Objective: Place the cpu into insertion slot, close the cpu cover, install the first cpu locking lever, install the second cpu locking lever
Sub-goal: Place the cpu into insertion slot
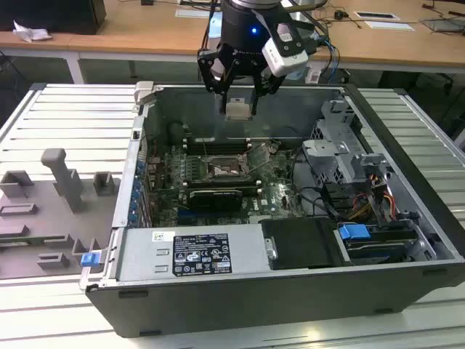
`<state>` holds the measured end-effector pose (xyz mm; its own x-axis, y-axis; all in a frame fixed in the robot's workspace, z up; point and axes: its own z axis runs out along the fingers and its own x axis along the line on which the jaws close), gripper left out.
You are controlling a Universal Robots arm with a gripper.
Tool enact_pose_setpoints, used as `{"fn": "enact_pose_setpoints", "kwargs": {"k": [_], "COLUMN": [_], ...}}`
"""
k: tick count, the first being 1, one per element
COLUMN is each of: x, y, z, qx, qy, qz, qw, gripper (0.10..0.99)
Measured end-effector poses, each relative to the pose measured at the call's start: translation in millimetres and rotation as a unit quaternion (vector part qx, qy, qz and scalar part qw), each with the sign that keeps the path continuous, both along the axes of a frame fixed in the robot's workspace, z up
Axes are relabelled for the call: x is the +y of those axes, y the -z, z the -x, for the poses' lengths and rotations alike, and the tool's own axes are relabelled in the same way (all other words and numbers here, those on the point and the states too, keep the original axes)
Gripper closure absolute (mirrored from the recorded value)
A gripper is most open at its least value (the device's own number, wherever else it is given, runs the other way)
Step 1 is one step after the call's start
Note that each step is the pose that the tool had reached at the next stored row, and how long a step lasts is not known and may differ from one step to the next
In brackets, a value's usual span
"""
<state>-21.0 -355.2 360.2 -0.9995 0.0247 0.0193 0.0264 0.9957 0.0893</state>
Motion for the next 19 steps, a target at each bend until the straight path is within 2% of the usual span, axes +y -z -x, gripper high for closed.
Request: {"fn": "enact_pose_setpoints", "kwargs": {"k": [7,19], "x": [0.0,0.0], "y": [0.9,2.4], "z": [0.0,0.0], "qx": [0.0000,0.0000], "qy": [0.023,0.028], "qz": [0.0000,0.0001], "qw": [0.9997,0.9996], "gripper": [0.553,0.553]}}
